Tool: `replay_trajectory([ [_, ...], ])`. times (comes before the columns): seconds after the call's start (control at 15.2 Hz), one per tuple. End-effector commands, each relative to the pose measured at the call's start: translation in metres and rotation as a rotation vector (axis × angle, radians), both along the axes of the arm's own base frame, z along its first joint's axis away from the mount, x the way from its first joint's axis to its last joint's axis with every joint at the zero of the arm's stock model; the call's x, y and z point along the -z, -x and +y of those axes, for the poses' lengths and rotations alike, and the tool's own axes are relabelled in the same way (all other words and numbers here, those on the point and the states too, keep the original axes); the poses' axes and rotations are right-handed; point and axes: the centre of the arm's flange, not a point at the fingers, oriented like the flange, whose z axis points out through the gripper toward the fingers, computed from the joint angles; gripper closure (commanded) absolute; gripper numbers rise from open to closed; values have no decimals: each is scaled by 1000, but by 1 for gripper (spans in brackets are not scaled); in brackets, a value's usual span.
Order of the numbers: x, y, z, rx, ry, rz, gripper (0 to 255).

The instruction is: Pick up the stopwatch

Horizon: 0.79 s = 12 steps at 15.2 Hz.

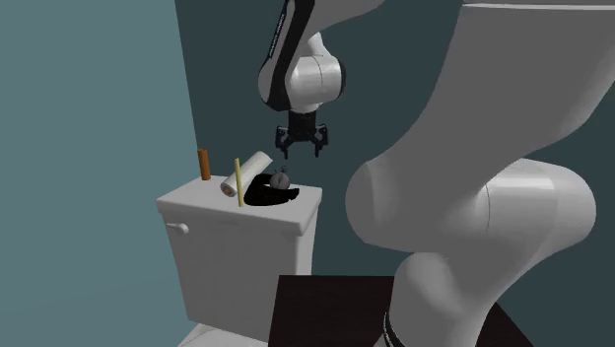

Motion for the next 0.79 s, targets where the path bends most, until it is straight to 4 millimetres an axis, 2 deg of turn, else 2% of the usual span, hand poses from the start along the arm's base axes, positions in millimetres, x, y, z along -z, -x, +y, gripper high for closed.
replay_trajectory([
  [0.0, 18, -12, 17, -8, 2, -29, 0],
  [0.53, 76, -66, 79, -32, 25, -137, 0],
  [0.73, 91, -71, 84, -34, 27, -145, 0],
])
